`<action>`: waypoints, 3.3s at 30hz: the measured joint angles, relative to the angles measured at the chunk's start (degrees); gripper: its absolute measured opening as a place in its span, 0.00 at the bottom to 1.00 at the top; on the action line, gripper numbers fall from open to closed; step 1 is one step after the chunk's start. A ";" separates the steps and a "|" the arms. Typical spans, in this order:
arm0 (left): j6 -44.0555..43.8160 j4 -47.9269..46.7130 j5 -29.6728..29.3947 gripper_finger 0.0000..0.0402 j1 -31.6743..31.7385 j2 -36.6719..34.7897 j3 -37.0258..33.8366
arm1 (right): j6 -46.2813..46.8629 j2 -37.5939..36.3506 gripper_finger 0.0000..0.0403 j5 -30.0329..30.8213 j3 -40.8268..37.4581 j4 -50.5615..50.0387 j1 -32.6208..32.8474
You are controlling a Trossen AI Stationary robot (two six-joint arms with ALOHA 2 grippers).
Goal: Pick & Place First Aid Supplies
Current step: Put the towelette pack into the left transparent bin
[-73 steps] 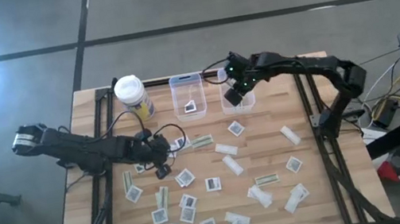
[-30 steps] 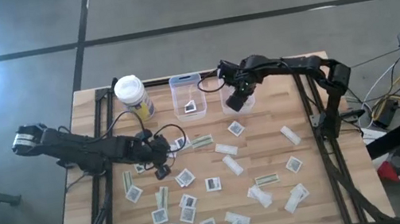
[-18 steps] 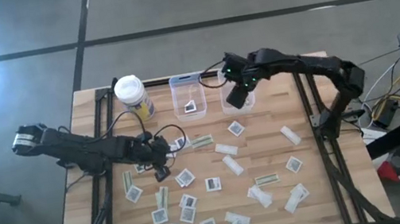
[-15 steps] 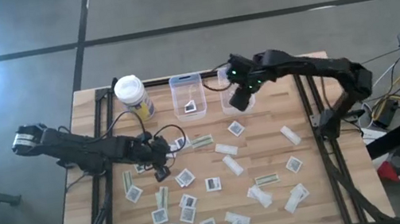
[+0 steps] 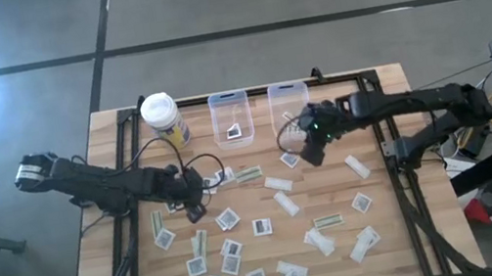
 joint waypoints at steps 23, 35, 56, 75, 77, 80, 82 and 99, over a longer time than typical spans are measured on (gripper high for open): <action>36.04 12.58 -7.37 0.47 -0.02 0.09 -8.33 | 11.36 -5.05 0.20 0.20 -11.44 7.72 7.48; 41.46 20.21 -7.74 0.47 -0.02 0.36 -12.10 | 11.40 -4.91 0.16 0.22 -11.44 9.09 7.46; 44.24 26.59 -13.00 0.46 -0.13 8.61 -13.64 | 11.40 -4.80 0.16 0.28 -11.44 10.00 7.46; 53.19 27.17 -15.06 0.37 1.27 13.40 -13.75 | 11.40 -4.80 0.19 0.26 -11.44 10.08 7.46; 54.95 27.96 -14.16 0.35 1.47 14.35 -13.77 | 11.40 -4.78 0.18 0.20 -11.44 10.26 7.46; 56.71 28.59 -13.45 0.33 1.73 15.79 -13.77 | 11.42 -4.78 0.17 0.00 -11.44 10.99 7.45; 57.09 29.43 -12.92 0.32 2.09 16.55 -13.75 | 11.44 -4.78 0.16 -0.27 -11.42 11.34 7.44; 57.12 35.09 -9.87 0.09 4.15 18.09 -13.86 | 11.88 -4.78 0.15 -0.78 -11.42 11.34 7.46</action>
